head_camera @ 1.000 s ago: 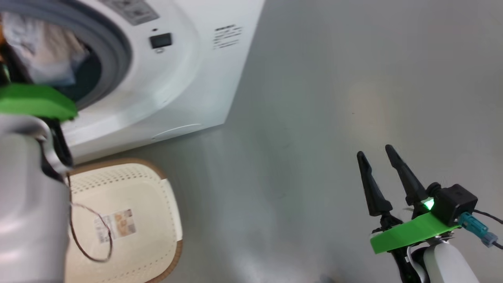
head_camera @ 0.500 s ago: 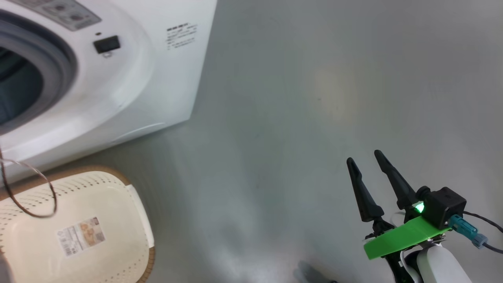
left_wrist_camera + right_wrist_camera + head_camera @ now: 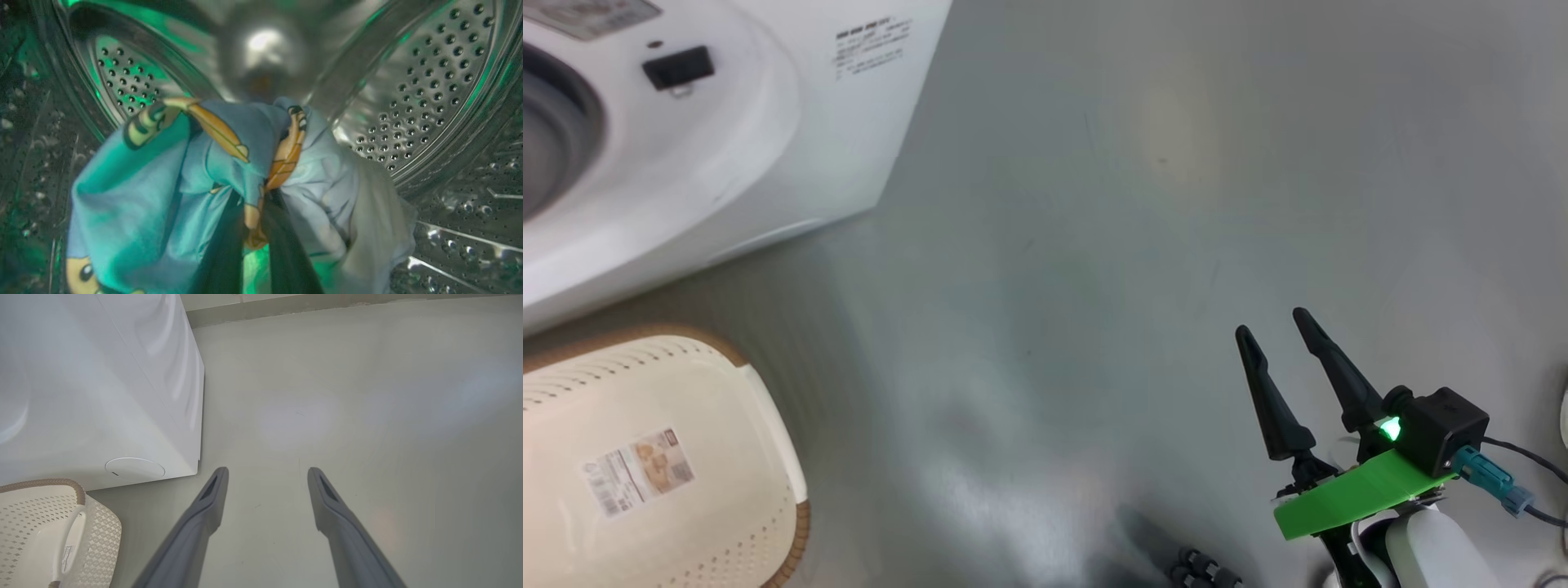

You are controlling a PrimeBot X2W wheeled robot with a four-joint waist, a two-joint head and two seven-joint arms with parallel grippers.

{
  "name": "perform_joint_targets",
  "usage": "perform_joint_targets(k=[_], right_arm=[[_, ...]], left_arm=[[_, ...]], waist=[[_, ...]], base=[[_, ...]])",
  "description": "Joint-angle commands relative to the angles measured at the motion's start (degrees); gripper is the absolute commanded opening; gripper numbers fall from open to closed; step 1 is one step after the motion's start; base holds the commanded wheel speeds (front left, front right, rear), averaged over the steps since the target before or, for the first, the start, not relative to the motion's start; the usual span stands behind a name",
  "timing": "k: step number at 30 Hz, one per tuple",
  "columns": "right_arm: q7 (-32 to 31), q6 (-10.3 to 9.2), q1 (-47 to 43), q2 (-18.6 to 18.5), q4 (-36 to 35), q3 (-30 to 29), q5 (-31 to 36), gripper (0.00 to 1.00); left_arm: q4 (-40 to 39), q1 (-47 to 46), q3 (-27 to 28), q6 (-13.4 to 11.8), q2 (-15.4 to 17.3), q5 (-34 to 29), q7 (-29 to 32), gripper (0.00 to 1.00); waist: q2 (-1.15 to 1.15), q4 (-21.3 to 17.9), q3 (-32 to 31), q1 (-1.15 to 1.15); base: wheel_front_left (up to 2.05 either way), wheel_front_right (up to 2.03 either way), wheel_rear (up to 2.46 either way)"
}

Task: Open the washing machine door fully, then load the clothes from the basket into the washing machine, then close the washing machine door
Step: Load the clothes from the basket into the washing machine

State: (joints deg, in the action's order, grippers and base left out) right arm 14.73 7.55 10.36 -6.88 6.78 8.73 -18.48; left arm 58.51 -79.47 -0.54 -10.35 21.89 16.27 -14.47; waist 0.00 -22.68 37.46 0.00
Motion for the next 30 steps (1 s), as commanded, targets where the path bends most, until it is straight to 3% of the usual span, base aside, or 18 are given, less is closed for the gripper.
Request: perform_joint_targets(k=[1, 4, 7, 8, 9, 11, 12, 13, 14, 15, 30], right_arm=[[0.27, -0.06, -1.51, -0.70, -1.44, 1.40, -1.32, 1.00], [0.27, -0.06, -1.37, -0.78, -1.69, 1.46, -1.34, 1.00], [0.27, -0.06, -1.63, -1.03, -1.62, 1.44, -1.34, 1.00], [0.27, -0.06, -1.67, -1.07, -1.61, 1.41, -1.34, 1.00], [0.27, -0.06, -1.71, -1.09, -1.57, 1.35, -1.33, 1.00], [0.27, -0.06, -1.88, -1.13, -1.44, 1.13, -1.31, 1.00], [0.27, -0.06, -1.97, -1.16, -1.34, 1.06, -1.29, 1.00], [0.27, -0.06, -1.97, -1.16, -1.34, 1.06, -1.29, 1.00], [0.27, -0.06, -2.09, -1.10, -1.20, 0.96, -1.32, 1.00], [0.27, -0.06, -2.17, -1.04, -1.10, 0.96, -1.28, 1.00], [0.27, -0.06, -2.19, -2.04, -0.94, 0.40, -0.83, 1.00]], left_arm=[[-3.74, -1.52, -0.04, -0.38, 3.56, -1.65, -0.50, 0.00], [-5.95, -1.65, 0.79, -0.57, 3.74, -2.04, -0.51, 0.00], [-1.98, -0.72, 0.25, 0.60, 3.23, -2.38, -0.51, 0.00], [-0.93, -0.86, -0.02, 0.73, 3.15, -2.58, -0.51, 0.06], [-0.17, -1.06, -0.19, 0.80, 3.05, -2.70, -0.52, 0.26], [2.40, -1.04, -1.23, 1.10, 2.69, -3.41, -0.47, 0.44], [3.55, -1.23, -1.47, 1.33, 2.45, -3.42, -0.48, 0.57], [3.55, -1.23, -1.47, 1.33, 2.45, -3.42, -0.48, 0.57], [4.57, -1.35, -1.51, 1.18, 2.22, -3.35, -0.48, 0.93], [5.61, -1.36, -1.57, 1.14, 1.96, -3.26, -0.49, 1.00], [2.52, 5.42, 0.41, -1.29, -1.80, -2.13, -0.52, 1.00]], waist=[[0.00, -0.60, 1.96, 0.00], [0.00, -0.84, 2.83, 0.00], [0.00, -0.78, 2.92, 0.00], [0.00, -0.73, 2.92, 0.00], [0.00, -0.66, 2.87, 0.00], [0.00, -0.42, 2.52, 0.00], [0.00, -0.31, 2.36, 0.00], [0.00, -0.31, 2.36, 0.00], [0.00, -0.08, 2.07, 0.00], [0.00, 0.16, 1.75, 0.00], [0.00, 3.68, -3.17, 0.00]], base=[[0.00, 0.00, 0.00], [0.00, 0.00, 0.00], [0.00, 0.00, 0.00], [0.00, 0.00, 0.00], [0.00, 0.00, 0.00], [0.00, 0.00, 0.00], [0.00, 0.00, 0.00], [0.00, 0.00, 0.00], [0.00, 0.00, 0.00], [0.00, 0.00, 0.00], [0.00, 0.00, 0.00]])
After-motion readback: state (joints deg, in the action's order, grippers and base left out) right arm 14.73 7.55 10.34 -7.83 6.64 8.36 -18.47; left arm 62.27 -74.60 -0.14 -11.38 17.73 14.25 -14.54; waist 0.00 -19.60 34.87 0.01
